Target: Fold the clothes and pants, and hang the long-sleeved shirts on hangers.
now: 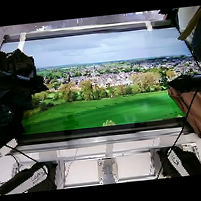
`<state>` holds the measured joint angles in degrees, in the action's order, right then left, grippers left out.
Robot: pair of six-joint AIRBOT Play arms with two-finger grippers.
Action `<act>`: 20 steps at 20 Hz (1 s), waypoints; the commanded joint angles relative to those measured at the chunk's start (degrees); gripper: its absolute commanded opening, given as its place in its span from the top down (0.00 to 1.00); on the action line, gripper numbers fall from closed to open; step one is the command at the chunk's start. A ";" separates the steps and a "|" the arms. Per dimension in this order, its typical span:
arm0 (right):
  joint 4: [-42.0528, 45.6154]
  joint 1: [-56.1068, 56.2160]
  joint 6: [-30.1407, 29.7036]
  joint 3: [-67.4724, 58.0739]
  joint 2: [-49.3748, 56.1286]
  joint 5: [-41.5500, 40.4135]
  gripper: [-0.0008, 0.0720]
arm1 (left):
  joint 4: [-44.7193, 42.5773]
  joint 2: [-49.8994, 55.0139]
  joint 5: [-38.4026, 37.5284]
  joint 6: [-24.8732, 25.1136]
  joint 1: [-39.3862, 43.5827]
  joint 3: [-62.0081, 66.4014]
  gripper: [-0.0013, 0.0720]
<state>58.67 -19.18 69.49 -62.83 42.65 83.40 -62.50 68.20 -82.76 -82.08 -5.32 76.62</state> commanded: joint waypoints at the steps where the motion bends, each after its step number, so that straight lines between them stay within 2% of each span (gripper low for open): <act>1: 0.09 0.04 0.02 0.00 0.00 0.17 0.95 | 0.00 -0.04 0.04 0.02 -0.04 -0.02 0.96; 11: 0.09 0.04 0.02 0.00 0.00 0.37 0.95 | 0.00 -0.04 0.09 0.02 -0.02 -0.02 0.96; 13: 0.20 0.04 0.00 0.00 0.00 0.76 0.95 | -0.02 0.33 3.28 0.46 -0.04 -0.02 0.96; 15: 0.24 0.04 0.00 0.00 0.02 0.46 0.95 | -3.74 1.20 4.22 3.72 -0.35 -0.02 0.94; 16: 0.26 0.04 0.00 0.00 0.02 0.28 0.95 | -9.79 1.84 4.24 4.09 -0.74 -0.02 0.72; 17: 0.26 0.04 0.00 0.00 0.02 -0.02 0.95 | -17.75 2.27 3.78 4.02 -1.33 -0.02 0.36; 18: 0.26 0.04 0.00 0.00 0.02 -0.15 0.95 | -28.44 2.62 2.69 2.25 -2.23 -0.02 0.11; 20: 0.26 0.04 0.00 0.00 0.02 -0.42 0.95 | -46.36 2.60 -1.64 -1.36 -5.77 -0.02 0.15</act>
<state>58.92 -19.18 69.49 -62.83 42.65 83.46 -84.27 70.32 -80.84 -80.53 -8.05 76.60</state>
